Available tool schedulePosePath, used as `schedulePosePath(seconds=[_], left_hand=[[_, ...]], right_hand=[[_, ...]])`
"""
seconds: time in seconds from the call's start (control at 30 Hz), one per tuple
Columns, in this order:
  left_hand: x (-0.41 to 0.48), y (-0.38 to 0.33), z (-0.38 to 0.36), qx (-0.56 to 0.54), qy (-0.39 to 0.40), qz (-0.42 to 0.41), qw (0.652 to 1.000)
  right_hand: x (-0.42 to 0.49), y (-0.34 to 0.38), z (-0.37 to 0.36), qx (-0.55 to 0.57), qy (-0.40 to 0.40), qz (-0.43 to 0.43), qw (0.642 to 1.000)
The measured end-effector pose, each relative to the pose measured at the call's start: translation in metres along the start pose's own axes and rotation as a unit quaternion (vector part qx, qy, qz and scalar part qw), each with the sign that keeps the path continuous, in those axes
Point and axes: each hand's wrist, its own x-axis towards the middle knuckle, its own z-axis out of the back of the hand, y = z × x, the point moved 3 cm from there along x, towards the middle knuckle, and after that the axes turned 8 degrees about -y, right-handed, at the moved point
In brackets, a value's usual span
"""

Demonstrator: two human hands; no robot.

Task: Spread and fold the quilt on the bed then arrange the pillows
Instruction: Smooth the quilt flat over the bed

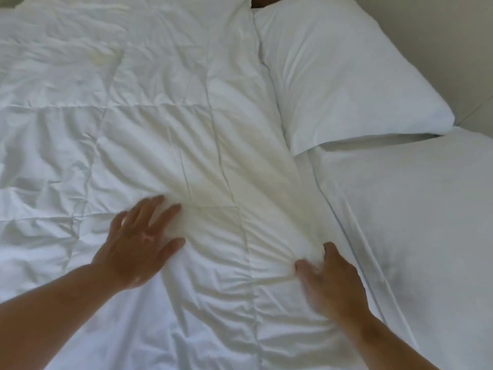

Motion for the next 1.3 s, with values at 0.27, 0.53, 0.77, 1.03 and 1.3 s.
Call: schedulePosePath(seconds=[0.27,0.53,0.77,1.03,1.3], left_hand=[[0.129,-0.002,-0.035,0.005,0.075,0.11,0.991],[0.137,0.004,-0.068,0.038,0.01,0.092,0.995],[0.142,0.012,-0.075,0.004,0.021,0.071,0.997],[0.156,0.013,-0.054,-0.038,0.061,0.074,0.995],[0.194,0.076,-0.029,0.016,0.033,0.097,0.995]], right_hand=[[0.161,0.163,0.015,0.136,-0.03,0.076,0.987],[0.248,0.193,-0.059,0.068,-0.1,0.059,0.991],[0.245,0.19,-0.081,-0.014,-0.209,0.114,0.971],[0.264,0.2,-0.047,-0.069,-0.055,0.127,0.988],[0.273,0.219,0.001,-0.144,-0.02,0.071,0.987]])
